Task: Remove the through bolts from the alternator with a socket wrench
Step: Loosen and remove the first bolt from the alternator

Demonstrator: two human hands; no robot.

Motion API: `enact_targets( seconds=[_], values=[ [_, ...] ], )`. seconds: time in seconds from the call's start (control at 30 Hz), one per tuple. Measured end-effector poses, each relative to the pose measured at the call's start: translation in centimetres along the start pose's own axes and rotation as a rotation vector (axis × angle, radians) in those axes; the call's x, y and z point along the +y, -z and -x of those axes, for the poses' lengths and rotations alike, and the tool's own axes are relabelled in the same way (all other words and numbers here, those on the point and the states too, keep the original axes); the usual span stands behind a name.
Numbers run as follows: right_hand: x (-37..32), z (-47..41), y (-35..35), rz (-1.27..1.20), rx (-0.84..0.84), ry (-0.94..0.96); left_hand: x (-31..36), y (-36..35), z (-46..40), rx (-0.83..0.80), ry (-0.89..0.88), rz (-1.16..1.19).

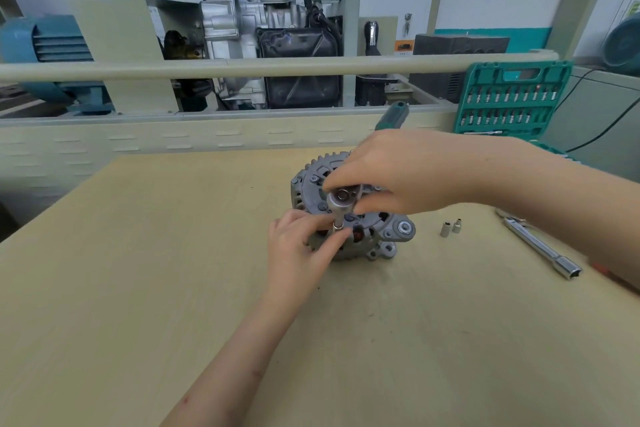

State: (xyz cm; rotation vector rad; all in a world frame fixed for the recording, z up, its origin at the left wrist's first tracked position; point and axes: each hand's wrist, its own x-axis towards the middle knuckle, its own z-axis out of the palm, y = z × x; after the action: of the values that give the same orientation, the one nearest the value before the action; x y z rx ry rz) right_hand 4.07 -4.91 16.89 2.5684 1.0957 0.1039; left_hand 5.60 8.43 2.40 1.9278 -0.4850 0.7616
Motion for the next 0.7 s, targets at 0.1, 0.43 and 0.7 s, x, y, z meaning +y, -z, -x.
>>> enact_targets(
  seconds=[0.1, 0.43, 0.7],
  values=[
    [-0.3, -0.1, 0.0, 0.119, 0.028, -0.031, -0.1, -0.1, -0.1, 0.006, 0.025, -0.011],
    [-0.8, -0.1, -0.1, 0.061, 0.031, -0.085, -0.1, -0.2, 0.2, 0.008, 0.007, 0.027],
    [-0.6, 0.1, 0.0, 0.044, 0.031, -0.04, 0.0, 0.1, 0.0, -0.021, 0.003, 0.003]
  ],
)
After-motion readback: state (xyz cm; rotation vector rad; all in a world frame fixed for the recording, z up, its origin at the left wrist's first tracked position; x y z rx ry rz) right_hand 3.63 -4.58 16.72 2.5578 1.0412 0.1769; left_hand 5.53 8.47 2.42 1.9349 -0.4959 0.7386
